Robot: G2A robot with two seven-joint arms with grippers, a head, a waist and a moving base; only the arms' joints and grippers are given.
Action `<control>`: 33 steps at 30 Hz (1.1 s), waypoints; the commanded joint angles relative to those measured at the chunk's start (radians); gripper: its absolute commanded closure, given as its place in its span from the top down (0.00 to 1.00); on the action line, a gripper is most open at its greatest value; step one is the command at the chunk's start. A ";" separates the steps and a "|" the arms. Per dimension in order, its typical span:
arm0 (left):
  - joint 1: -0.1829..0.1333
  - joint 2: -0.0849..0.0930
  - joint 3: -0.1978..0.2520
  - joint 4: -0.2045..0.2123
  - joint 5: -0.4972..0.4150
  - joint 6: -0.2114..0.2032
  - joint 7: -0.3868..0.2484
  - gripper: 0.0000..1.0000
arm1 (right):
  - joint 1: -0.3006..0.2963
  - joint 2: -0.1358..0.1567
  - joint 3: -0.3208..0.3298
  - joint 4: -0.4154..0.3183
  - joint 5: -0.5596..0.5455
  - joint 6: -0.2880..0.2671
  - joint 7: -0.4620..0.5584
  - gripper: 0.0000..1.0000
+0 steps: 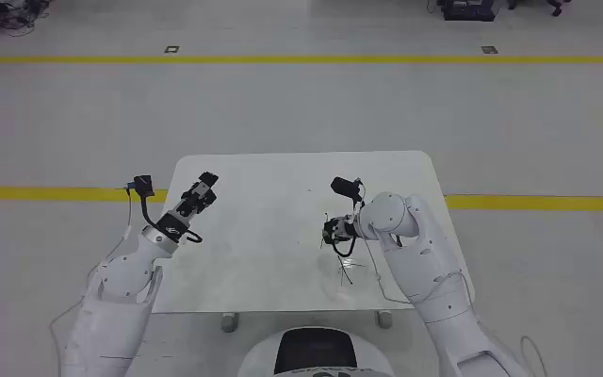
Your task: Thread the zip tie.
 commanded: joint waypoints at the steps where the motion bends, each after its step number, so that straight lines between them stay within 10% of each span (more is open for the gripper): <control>1: 0.000 0.000 0.000 0.000 0.000 0.000 0.000 1.00 | 0.000 0.000 0.000 0.000 0.000 0.000 0.000 0.00; 17: 0.000 0.000 0.000 0.000 0.000 0.000 0.000 1.00 | -0.002 -0.005 0.018 0.028 0.051 0.000 -0.070 0.00; 33: 0.000 0.000 0.000 0.000 0.000 0.000 0.000 1.00 | 0.076 -0.096 0.142 0.244 0.262 0.000 -0.186 0.00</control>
